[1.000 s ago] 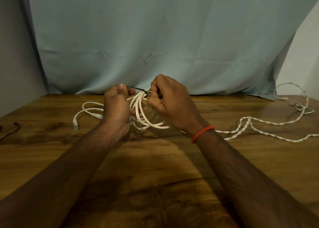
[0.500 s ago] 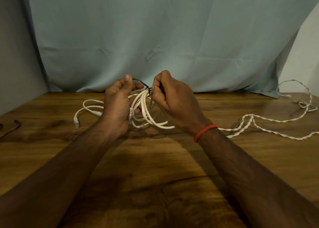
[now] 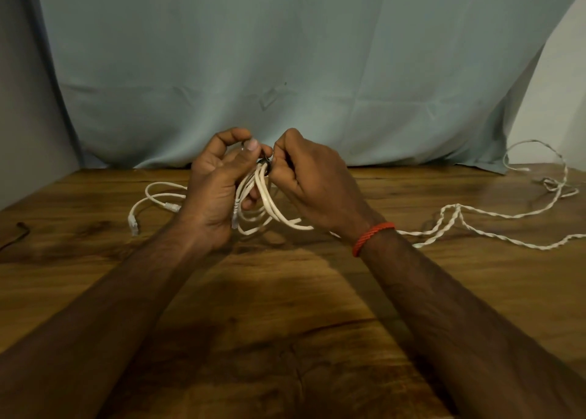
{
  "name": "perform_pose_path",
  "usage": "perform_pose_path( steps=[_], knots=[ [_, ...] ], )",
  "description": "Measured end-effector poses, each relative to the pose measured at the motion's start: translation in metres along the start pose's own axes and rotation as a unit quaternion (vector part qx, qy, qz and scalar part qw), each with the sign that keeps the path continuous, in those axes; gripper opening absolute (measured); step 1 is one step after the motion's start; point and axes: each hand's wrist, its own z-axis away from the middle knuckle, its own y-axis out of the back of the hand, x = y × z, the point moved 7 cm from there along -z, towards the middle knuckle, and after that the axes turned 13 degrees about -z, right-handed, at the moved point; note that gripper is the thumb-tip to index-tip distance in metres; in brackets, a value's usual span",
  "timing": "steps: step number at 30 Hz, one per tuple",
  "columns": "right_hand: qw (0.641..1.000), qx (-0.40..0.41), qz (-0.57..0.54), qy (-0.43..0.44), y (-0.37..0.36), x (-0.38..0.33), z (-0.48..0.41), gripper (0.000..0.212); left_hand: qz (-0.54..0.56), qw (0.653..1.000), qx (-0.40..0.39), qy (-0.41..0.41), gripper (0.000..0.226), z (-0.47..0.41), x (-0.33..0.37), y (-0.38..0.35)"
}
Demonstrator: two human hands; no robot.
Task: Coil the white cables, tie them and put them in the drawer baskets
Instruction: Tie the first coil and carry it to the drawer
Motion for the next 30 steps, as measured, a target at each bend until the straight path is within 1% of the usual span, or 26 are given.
perform_pose_path(
  steps=[2, 4, 7, 9, 11, 13, 14, 18, 21, 22, 25, 26, 27, 30],
  knots=[
    [1.000, -0.008, -0.018, -0.016, -0.001, 0.002, -0.001, 0.026, -0.014, 1.000, 0.001, 0.001, 0.028, 0.001, -0.001, -0.001],
    [0.998, -0.027, -0.041, -0.044, -0.003, 0.006, -0.001, 0.021, -0.056, 0.998, 0.024, -0.011, 0.024, 0.002, -0.002, 0.002],
    [0.990, -0.072, -0.079, -0.096, -0.005, 0.013, -0.002, 0.019, -0.128, 0.989, 0.058, -0.045, 0.017, 0.003, 0.001, 0.007],
    [0.986, -0.084, -0.090, -0.110, -0.001, 0.012, -0.004, 0.018, -0.161, 0.981, 0.074, -0.074, 0.015, 0.003, 0.007, 0.009],
    [0.983, -0.088, -0.112, -0.120, 0.003, 0.011, -0.006, 0.018, -0.190, 0.973, 0.078, -0.104, 0.011, 0.003, 0.016, 0.011],
    [0.976, -0.085, -0.143, -0.139, 0.004, 0.011, -0.006, 0.024, -0.206, 0.968, 0.075, -0.121, 0.006, 0.003, 0.024, 0.012],
    [0.972, -0.081, -0.159, -0.152, 0.004, 0.012, -0.006, 0.026, -0.209, 0.967, 0.072, -0.124, 0.006, 0.004, 0.025, 0.011],
    [0.952, -0.072, -0.225, -0.196, 0.005, 0.021, -0.004, 0.022, -0.210, 0.966, 0.064, -0.133, 0.009, 0.007, 0.028, 0.007],
    [0.935, -0.043, -0.288, -0.201, 0.004, 0.026, -0.005, 0.020, -0.157, 0.979, 0.069, -0.110, 0.014, 0.005, 0.025, 0.007],
    [0.938, -0.029, -0.289, -0.189, 0.002, 0.025, -0.005, 0.019, -0.125, 0.985, 0.073, -0.094, 0.016, 0.005, 0.023, 0.007],
    [0.982, 0.014, -0.167, -0.086, -0.004, 0.018, -0.006, 0.025, -0.014, 0.997, 0.067, -0.035, 0.018, 0.004, 0.014, 0.005],
    [0.988, 0.031, -0.141, -0.059, -0.006, 0.016, -0.005, 0.027, 0.024, 0.998, 0.058, -0.018, 0.019, 0.003, 0.010, 0.003],
    [0.989, 0.044, -0.137, -0.046, -0.008, 0.015, -0.004, 0.027, 0.059, 0.997, 0.048, -0.005, 0.019, 0.002, 0.007, 0.002],
    [0.988, 0.051, -0.139, -0.045, -0.014, 0.012, -0.001, 0.021, 0.132, 0.991, 0.022, 0.031, 0.015, -0.003, -0.005, 0.002]
  ],
)
